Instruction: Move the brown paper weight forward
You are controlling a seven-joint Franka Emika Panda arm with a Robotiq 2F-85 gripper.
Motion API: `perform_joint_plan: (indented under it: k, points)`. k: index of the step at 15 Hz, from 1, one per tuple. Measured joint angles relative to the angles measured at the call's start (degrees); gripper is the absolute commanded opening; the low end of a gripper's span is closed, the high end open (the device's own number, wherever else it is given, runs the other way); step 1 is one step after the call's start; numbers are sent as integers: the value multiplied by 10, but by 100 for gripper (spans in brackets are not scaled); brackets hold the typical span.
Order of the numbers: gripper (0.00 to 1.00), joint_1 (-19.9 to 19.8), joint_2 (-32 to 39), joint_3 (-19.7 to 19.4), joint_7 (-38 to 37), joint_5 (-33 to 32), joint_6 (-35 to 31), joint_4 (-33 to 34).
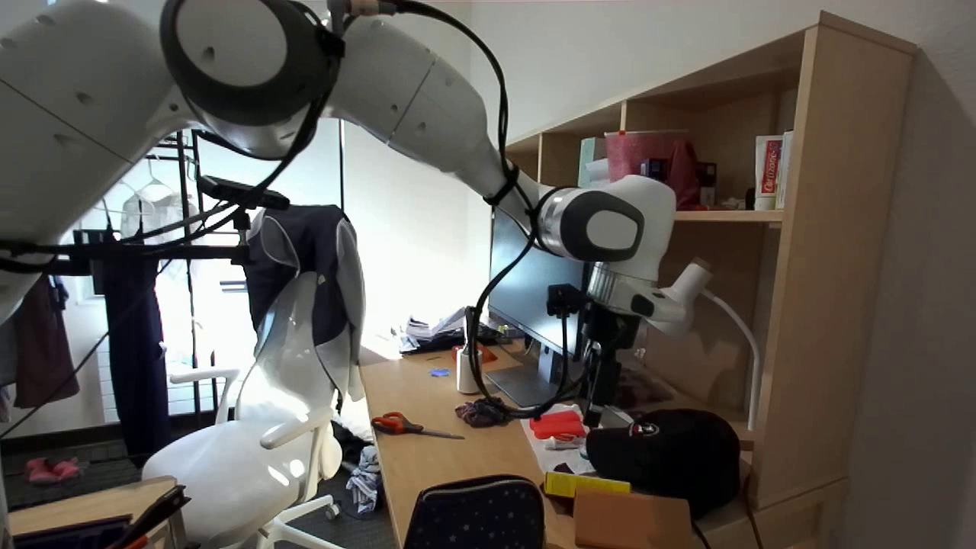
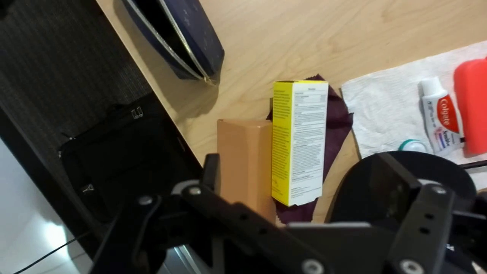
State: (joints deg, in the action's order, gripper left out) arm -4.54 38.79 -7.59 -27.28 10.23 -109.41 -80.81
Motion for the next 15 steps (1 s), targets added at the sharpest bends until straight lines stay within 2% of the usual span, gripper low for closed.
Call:
perform_joint_plan:
  k: [8,15]
  points:
    - [100,-37,101,-1,-8,17,24,105]
    - [100,-54,176,-2,-48,26,80,193]
